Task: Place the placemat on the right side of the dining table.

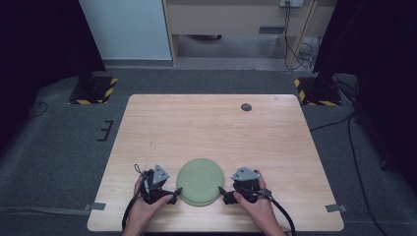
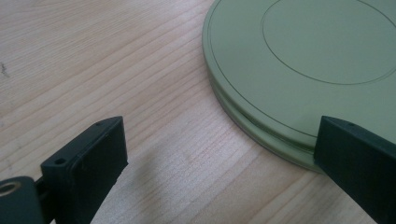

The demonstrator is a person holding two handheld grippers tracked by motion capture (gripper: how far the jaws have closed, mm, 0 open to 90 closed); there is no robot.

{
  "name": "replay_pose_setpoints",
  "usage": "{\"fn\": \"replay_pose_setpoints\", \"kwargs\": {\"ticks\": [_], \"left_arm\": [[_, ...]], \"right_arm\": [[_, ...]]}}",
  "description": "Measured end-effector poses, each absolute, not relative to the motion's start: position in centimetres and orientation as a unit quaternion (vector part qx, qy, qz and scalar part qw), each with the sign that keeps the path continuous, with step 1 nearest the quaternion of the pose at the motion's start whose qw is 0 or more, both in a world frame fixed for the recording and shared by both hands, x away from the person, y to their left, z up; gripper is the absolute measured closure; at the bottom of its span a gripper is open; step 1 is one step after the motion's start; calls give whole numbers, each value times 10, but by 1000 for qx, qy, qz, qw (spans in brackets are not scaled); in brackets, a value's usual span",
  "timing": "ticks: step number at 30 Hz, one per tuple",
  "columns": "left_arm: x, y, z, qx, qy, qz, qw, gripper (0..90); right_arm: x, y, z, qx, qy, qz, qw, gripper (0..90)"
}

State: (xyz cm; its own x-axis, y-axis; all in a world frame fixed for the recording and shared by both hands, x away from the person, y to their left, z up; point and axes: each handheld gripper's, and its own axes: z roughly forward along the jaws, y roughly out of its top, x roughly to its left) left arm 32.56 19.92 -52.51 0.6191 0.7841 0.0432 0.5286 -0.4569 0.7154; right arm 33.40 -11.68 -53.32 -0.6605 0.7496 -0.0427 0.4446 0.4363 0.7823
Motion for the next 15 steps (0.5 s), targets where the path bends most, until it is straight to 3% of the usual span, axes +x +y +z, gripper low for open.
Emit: {"fn": "replay_pose_setpoints", "kwargs": {"ticks": [6,15], "left_arm": [[323,199,-525,834,390,188,342,32],[326,197,-525,833,393,192,338,17]], "right_arm": [[331,-118,-530,359,820,401,195,61],[333,-116,-532,364,823,387,199,42]]}}
